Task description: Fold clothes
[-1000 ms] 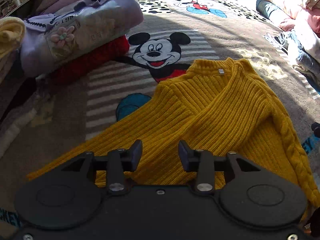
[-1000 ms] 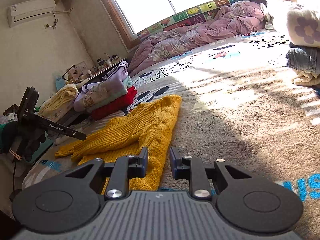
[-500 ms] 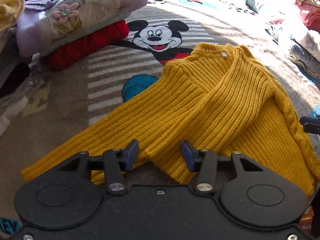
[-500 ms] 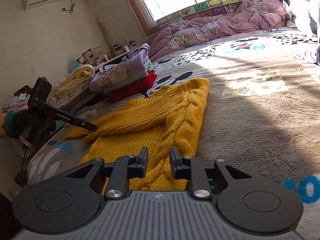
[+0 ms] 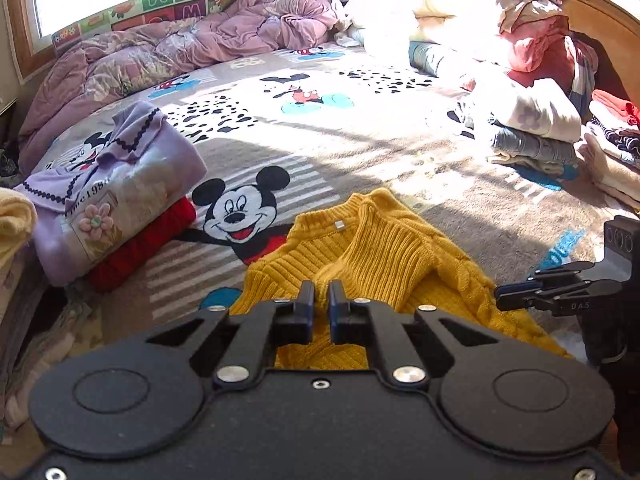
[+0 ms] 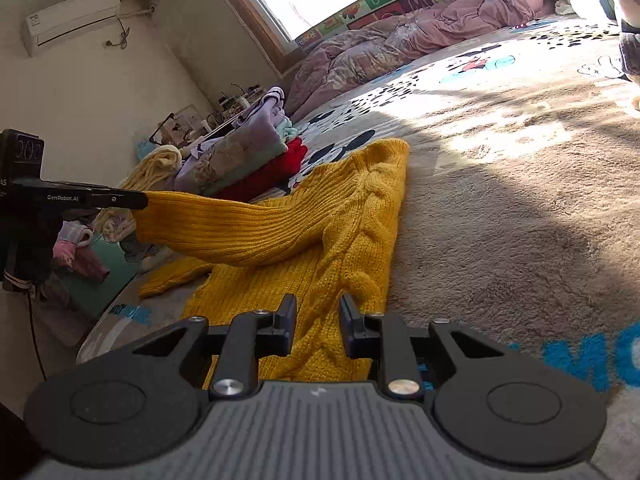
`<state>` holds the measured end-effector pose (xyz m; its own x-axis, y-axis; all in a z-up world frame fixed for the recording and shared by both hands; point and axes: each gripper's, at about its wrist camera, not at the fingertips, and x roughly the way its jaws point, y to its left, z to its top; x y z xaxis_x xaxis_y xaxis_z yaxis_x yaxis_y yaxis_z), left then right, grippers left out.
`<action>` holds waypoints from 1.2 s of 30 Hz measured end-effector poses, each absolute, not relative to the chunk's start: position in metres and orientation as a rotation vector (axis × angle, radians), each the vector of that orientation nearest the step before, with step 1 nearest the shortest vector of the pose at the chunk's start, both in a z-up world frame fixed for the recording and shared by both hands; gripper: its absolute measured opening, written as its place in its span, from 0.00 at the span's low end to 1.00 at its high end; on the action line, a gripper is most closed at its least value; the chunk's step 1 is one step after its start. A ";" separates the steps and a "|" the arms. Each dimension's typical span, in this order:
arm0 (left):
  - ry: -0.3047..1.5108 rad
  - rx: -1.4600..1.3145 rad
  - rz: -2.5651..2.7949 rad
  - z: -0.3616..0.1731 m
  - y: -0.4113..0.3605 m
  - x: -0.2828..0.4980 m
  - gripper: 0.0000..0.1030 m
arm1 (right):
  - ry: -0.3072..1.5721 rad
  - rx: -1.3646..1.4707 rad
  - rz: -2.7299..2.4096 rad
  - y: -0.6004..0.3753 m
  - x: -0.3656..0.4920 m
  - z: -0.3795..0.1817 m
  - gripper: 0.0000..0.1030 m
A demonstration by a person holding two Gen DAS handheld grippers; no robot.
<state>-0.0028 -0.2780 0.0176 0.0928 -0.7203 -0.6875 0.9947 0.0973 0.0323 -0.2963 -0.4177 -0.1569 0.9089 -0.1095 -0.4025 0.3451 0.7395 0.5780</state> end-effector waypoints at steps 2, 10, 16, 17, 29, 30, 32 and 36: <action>0.538 0.570 -1.417 0.040 -0.282 -0.026 0.05 | 0.333 0.750 -0.249 -0.422 -0.301 -0.159 0.25; 0.357 0.846 -1.591 0.032 -0.296 -0.150 0.05 | 0.203 1.136 -0.184 -0.449 -0.327 -0.189 0.27; 0.308 1.045 -1.620 -0.010 -0.309 -0.198 0.05 | 0.164 1.231 -0.157 -0.449 -0.334 -0.199 0.28; 0.296 1.075 -1.613 -0.016 -0.311 -0.203 0.05 | 0.162 1.234 -0.154 -0.448 -0.334 -0.199 0.28; 0.238 1.248 -1.693 -0.057 -0.329 -0.237 0.05 | 0.056 1.389 -0.106 -0.463 -0.352 -0.207 0.50; 0.246 1.259 -1.699 -0.061 -0.330 -0.238 0.05 | 0.074 1.372 -0.104 -0.464 -0.351 -0.205 0.50; 0.250 1.296 -1.705 -0.070 -0.330 -0.240 0.05 | 0.120 1.340 -0.090 -0.463 -0.346 -0.201 0.50; 0.302 1.372 -1.769 -0.080 -0.327 -0.242 0.18 | 0.207 1.280 -0.084 -0.456 -0.335 -0.197 0.50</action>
<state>-0.2424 -0.3273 -0.0802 -0.0318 -0.4722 -0.8809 0.7375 -0.6060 0.2982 -0.3351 -0.4561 -0.1966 0.9784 0.0525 -0.1998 0.1769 0.2865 0.9416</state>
